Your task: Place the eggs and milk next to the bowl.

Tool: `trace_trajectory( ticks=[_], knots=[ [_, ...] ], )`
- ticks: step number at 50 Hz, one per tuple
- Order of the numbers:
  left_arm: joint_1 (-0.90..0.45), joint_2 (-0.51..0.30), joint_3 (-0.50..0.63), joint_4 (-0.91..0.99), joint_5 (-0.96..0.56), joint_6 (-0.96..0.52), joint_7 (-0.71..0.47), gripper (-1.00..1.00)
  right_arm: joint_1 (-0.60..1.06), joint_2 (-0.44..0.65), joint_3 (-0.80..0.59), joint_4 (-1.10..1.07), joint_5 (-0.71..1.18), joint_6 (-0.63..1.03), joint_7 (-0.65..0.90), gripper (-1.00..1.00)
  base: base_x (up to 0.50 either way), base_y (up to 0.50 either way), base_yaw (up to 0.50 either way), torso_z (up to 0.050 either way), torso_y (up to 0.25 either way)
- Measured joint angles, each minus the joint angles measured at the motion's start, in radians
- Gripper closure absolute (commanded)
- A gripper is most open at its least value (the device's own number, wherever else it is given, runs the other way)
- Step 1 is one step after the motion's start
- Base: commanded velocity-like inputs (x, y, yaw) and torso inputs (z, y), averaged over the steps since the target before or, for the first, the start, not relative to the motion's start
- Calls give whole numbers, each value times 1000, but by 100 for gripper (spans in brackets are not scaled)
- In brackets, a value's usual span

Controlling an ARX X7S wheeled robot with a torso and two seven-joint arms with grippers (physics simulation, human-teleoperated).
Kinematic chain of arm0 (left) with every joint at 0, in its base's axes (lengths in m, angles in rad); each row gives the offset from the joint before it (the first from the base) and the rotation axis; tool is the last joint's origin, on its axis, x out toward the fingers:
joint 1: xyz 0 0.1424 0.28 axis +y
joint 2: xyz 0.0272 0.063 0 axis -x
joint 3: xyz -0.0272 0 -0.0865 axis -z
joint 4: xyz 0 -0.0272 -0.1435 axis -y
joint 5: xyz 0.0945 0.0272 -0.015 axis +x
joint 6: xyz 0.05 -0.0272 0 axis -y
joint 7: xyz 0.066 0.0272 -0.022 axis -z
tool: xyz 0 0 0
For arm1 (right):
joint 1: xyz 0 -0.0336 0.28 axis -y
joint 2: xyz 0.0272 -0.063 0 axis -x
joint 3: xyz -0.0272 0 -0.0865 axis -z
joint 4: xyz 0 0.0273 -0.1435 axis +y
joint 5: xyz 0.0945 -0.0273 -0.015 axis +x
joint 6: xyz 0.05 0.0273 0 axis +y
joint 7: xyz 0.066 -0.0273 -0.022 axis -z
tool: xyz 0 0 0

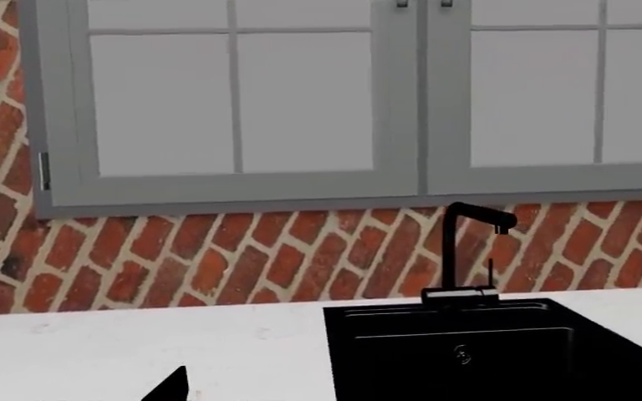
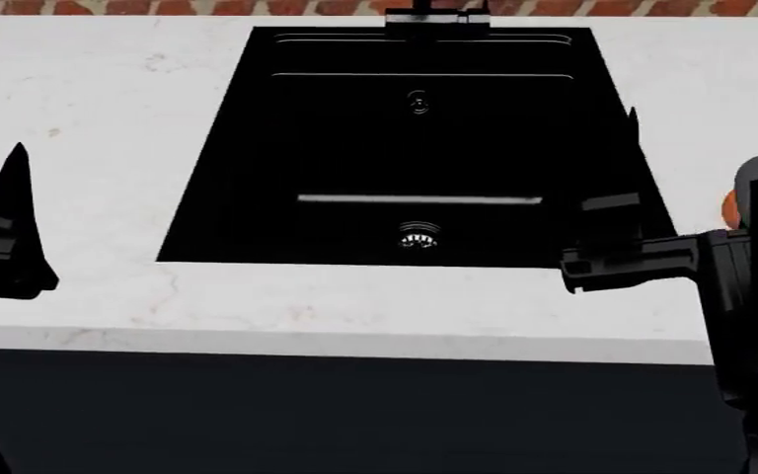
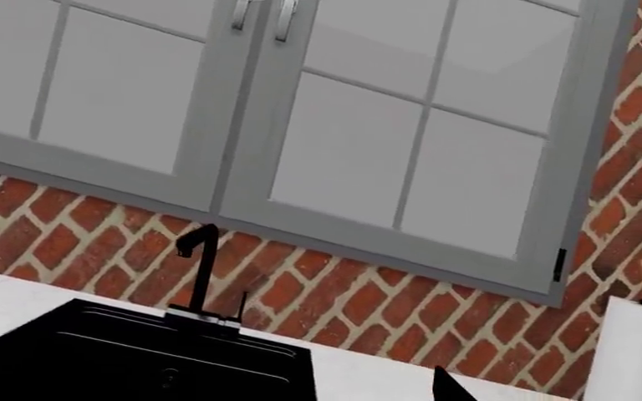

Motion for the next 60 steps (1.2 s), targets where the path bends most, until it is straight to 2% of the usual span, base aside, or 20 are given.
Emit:
trace_trajectory(
  ticks=[60],
  knots=[
    [10, -7, 37, -15, -8, 26, 6, -100, -22, 5, 6, 5, 28, -4, -3, -100, -1, -500, 0, 0, 0]
  ],
)
